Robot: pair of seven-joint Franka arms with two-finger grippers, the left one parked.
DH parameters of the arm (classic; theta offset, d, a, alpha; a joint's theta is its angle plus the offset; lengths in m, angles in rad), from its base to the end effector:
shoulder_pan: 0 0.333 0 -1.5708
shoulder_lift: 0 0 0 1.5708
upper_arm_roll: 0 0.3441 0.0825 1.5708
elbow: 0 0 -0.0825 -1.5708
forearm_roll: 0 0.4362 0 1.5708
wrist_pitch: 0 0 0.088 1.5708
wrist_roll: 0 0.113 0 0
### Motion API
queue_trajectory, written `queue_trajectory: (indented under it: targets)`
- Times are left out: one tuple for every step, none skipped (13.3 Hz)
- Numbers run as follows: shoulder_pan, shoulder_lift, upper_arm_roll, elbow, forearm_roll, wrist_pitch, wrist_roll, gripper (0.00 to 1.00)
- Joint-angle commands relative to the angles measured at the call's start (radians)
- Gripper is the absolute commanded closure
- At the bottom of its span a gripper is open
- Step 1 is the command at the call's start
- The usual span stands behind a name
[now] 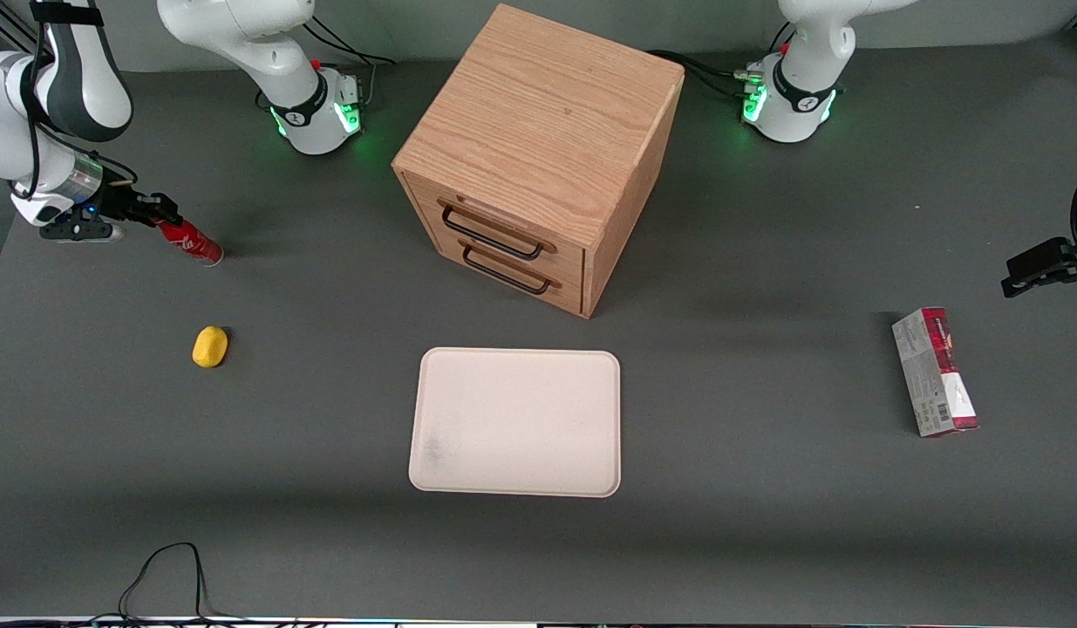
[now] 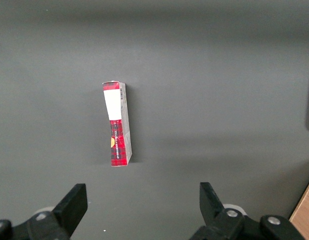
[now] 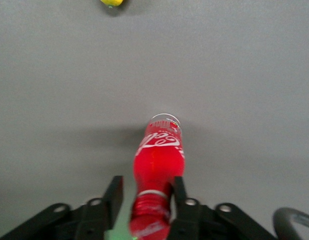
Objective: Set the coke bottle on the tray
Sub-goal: 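Close the right gripper around the bottle's body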
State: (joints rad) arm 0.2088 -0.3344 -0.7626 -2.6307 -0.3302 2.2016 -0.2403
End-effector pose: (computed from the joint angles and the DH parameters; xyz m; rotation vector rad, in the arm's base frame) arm 0.3636 -0.2167 0.2987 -3.0936 0.0733 0.2341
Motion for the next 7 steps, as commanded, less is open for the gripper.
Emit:
queue_trajectory:
  targets:
    - [0.011, 0.026, -0.012, -0.002, -0.020, 0.021, -0.011, 0.84]
    - [0.011, 0.037, -0.012, 0.000, -0.018, 0.017, -0.011, 0.91]
    - [0.012, 0.040, -0.011, 0.001, -0.018, 0.013, -0.010, 0.94]
    - [0.015, 0.040, -0.009, 0.004, -0.016, 0.007, -0.005, 0.95]
    - [0.015, 0.038, 0.002, 0.012, -0.016, -0.011, 0.004, 0.96]
    - [0.017, 0.038, 0.015, 0.036, -0.012, -0.045, 0.010, 0.96]
    - [0.018, 0.038, 0.060, 0.072, -0.009, -0.086, 0.025, 0.96]
